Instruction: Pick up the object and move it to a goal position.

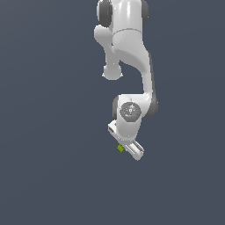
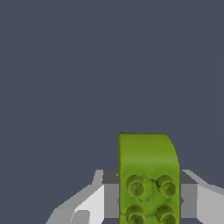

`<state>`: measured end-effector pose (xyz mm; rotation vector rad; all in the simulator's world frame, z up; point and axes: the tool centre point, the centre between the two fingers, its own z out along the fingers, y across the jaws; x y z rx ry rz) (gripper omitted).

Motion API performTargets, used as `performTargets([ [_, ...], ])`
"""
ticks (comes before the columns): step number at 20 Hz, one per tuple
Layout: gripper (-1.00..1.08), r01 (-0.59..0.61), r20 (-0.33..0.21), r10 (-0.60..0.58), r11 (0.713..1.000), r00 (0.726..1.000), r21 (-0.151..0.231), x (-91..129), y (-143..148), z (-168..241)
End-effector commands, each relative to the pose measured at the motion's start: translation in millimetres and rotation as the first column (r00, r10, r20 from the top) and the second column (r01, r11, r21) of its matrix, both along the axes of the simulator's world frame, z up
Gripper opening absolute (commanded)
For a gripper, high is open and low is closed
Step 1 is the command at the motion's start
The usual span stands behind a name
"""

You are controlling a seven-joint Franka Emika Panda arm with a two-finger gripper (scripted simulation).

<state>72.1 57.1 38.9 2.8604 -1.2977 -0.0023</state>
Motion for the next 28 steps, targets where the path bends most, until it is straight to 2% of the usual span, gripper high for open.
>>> performTargets([
  [1, -1.00, 0.000, 0.001, 0.000, 1.000, 1.000, 0.001, -2, -7, 15],
  [6, -1.00, 0.001, 0.001, -0.001, 1.000, 1.000, 0.001, -9, -26, 56],
  [28, -1.00, 0.001, 0.001, -0.001, 1.000, 1.000, 0.001, -43, -130, 285],
])
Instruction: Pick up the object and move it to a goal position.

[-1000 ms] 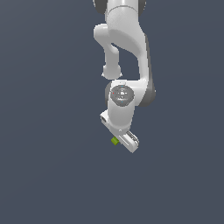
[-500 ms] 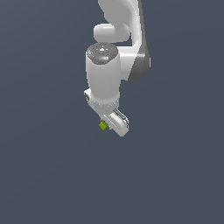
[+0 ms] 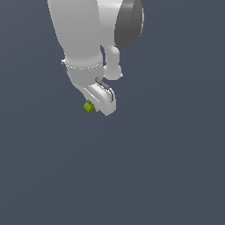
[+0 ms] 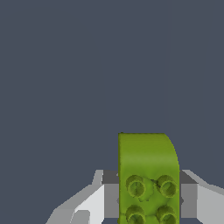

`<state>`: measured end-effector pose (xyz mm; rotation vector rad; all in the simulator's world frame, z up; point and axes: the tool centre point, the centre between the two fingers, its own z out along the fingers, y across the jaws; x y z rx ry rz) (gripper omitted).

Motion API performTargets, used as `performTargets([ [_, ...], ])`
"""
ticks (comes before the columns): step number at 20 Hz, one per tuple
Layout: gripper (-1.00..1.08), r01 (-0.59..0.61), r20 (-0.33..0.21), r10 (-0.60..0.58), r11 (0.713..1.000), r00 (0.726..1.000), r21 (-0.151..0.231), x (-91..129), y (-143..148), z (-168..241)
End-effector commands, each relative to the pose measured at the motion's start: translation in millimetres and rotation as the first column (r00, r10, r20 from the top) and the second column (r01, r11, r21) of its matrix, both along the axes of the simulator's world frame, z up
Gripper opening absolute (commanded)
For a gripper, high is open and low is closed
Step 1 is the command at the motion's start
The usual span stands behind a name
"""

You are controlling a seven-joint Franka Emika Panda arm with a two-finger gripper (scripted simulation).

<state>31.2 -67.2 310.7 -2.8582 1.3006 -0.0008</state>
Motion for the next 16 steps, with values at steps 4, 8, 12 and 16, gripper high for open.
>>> performTargets([
  [4, -1.00, -0.001, -0.001, 0.001, 1.000, 1.000, -0.001, -4, -17, 38],
  [8, -1.00, -0.001, -0.001, 0.001, 1.000, 1.000, -0.001, -5, -24, 54],
  [12, -1.00, -0.002, -0.001, 0.002, 1.000, 1.000, -0.001, -5, -27, 60],
  [16, -1.00, -0.002, -0.001, 0.002, 1.000, 1.000, -0.001, -4, -26, 59],
])
